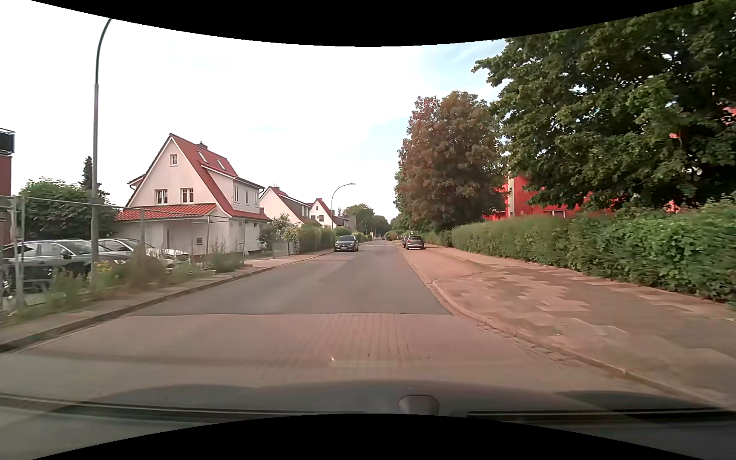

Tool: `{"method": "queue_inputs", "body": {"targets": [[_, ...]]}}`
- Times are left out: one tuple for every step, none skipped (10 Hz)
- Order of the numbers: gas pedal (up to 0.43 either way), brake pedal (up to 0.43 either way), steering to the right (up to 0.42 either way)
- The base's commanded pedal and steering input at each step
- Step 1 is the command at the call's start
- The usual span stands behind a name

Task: Follow the waypoints while adhering to traffic rules and regulations

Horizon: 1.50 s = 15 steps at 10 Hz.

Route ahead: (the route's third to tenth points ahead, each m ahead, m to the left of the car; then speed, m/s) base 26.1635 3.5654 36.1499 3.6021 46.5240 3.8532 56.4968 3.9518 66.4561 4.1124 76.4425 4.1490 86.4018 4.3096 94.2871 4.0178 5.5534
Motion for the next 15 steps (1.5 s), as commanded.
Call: {"method": "queue_inputs", "body": {"targets": [[0.130,0.000,-0.023],[0.130,0.000,-0.021],[0.130,0.000,-0.015],[0.130,0.000,-0.009],[0.130,0.000,-0.012],[0.130,0.000,-0.015],[0.130,0.000,-0.016],[0.130,0.000,-0.013],[0.130,0.000,-0.012],[0.130,0.000,-0.012],[0.130,0.000,-0.012],[0.130,0.000,-0.012],[0.130,0.000,-0.007],[0.118,0.000,-0.001],[0.118,0.000,0.000]]}}
